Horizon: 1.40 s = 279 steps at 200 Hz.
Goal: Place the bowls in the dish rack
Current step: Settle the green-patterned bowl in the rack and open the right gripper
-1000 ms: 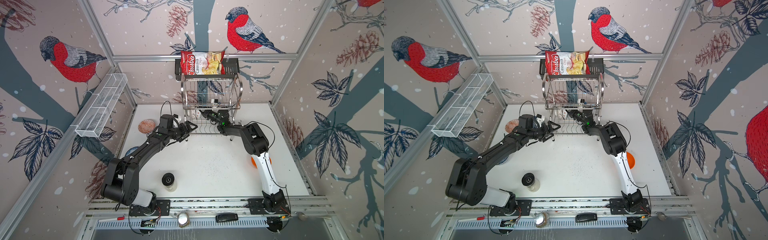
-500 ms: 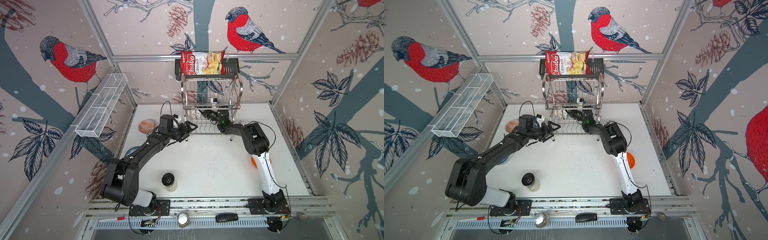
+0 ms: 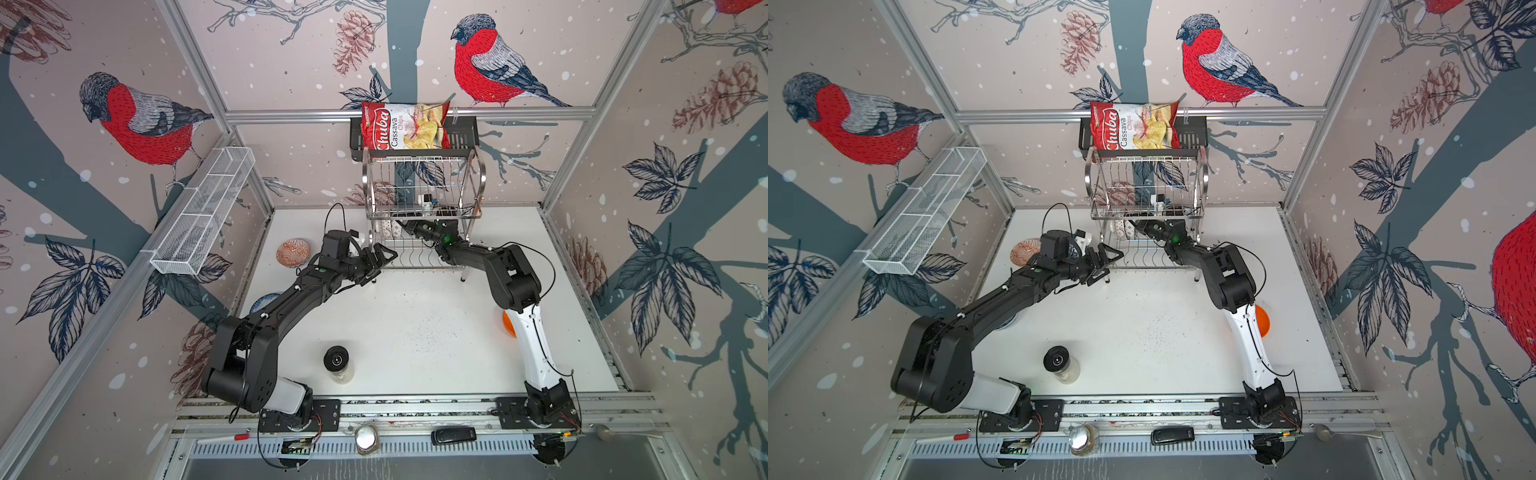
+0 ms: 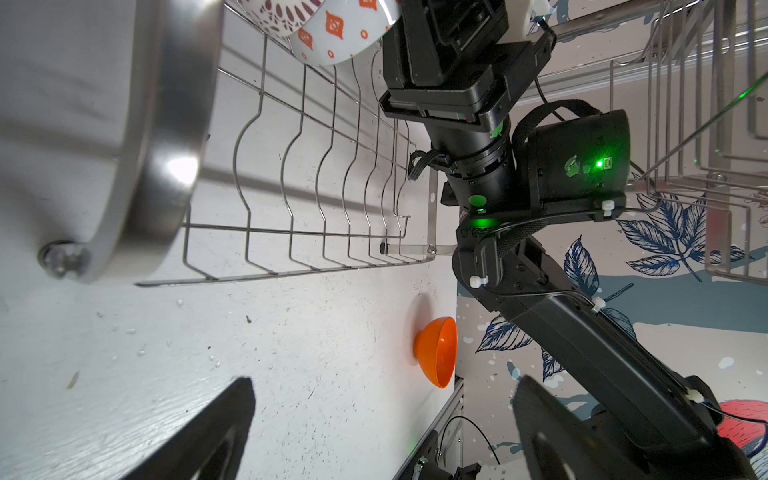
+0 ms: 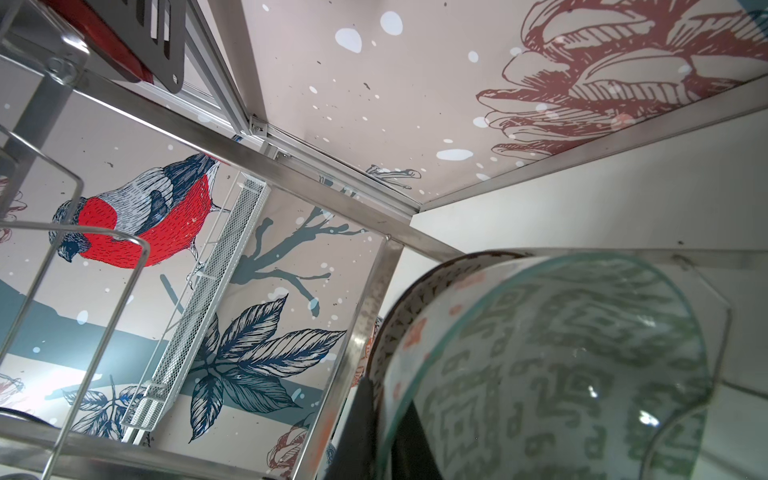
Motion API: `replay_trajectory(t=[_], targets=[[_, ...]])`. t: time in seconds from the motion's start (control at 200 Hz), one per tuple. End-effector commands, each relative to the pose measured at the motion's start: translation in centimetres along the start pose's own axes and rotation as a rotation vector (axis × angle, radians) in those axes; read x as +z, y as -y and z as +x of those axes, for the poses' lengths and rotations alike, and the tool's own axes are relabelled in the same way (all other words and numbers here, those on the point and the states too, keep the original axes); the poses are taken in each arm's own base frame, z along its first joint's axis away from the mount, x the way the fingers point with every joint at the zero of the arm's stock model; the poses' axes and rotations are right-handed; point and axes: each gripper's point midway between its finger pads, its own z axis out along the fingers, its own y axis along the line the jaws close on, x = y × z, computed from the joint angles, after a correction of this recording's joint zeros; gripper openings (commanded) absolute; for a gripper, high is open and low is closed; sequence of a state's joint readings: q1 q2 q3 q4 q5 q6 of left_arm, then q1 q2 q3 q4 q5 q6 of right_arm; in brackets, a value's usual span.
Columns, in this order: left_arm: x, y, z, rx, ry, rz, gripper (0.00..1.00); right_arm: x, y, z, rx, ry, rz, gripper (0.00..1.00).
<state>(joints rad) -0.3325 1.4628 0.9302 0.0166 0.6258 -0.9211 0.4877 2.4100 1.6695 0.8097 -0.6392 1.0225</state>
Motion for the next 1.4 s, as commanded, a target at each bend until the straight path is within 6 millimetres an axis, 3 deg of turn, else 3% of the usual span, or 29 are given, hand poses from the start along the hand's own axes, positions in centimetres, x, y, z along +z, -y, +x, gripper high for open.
replay_trajectory(t=[0.0, 0.805, 1.391], targets=[[0.2, 0.9, -0.8, 0.02, 0.026, 0.029, 0.97, -0.3, -0.4, 0.0, -0.018, -0.033, 0.0, 0.06], [1.3, 1.2, -1.4, 0.015, 0.024, 0.035, 0.97, -0.3, -1.0, -0.8, -0.008, -0.031, -0.009, 0.17], [1.5, 1.2, -1.3, 0.031, 0.006, 0.032, 0.97, 0.2, -1.4, -1.1, 0.007, -0.015, -0.016, 0.18]])
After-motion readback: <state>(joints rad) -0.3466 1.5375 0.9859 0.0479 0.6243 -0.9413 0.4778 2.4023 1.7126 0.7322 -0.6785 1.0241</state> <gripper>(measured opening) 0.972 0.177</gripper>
